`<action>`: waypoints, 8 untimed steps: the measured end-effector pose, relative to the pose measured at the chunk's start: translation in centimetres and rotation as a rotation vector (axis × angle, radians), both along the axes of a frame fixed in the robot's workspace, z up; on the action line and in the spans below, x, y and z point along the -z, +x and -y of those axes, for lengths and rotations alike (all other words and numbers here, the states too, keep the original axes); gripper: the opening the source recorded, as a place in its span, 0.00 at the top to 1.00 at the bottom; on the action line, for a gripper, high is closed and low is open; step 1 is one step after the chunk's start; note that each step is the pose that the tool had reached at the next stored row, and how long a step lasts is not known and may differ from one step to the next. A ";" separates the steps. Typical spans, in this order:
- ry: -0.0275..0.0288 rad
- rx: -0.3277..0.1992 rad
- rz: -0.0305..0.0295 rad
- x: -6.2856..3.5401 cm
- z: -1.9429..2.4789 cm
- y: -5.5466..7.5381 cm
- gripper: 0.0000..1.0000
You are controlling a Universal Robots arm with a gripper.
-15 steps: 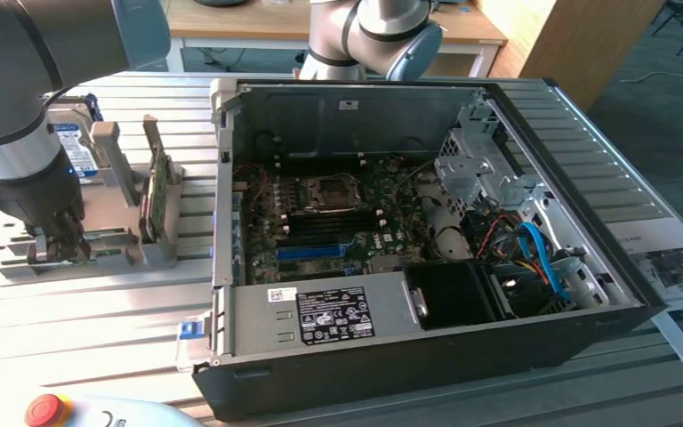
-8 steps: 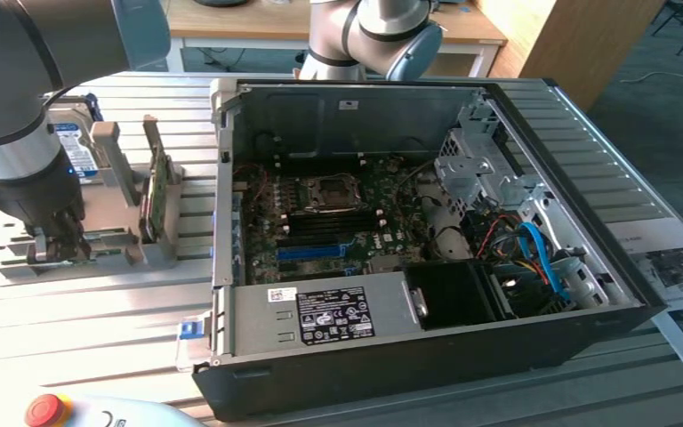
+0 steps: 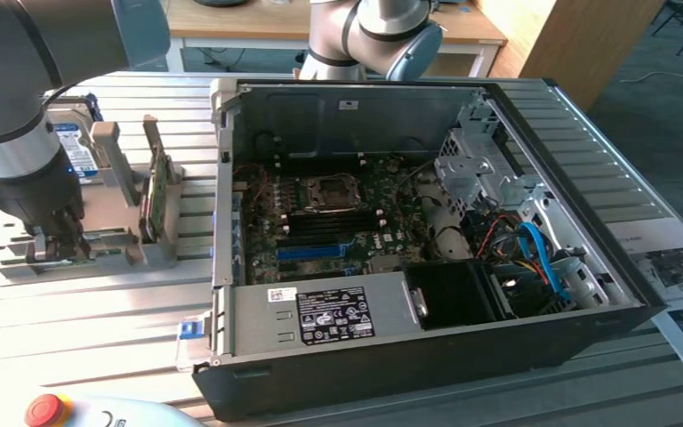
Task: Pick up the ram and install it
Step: 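Pick up the ram and move it above insertion slot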
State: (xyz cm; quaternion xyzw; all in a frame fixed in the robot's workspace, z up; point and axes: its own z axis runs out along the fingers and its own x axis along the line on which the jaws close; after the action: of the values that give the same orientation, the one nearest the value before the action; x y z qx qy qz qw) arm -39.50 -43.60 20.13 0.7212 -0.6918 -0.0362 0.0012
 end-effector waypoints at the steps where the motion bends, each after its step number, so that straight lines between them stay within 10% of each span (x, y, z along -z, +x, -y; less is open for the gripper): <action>1: -0.0001 0.000 0.0001 -0.07 0.00 0.0 0.88; 8: 0.0001 0.000 0.0002 -0.66 0.00 0.0 0.88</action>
State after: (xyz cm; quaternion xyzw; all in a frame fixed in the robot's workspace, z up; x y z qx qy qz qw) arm -39.49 -43.59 20.79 0.7212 -0.6918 -0.0361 0.0011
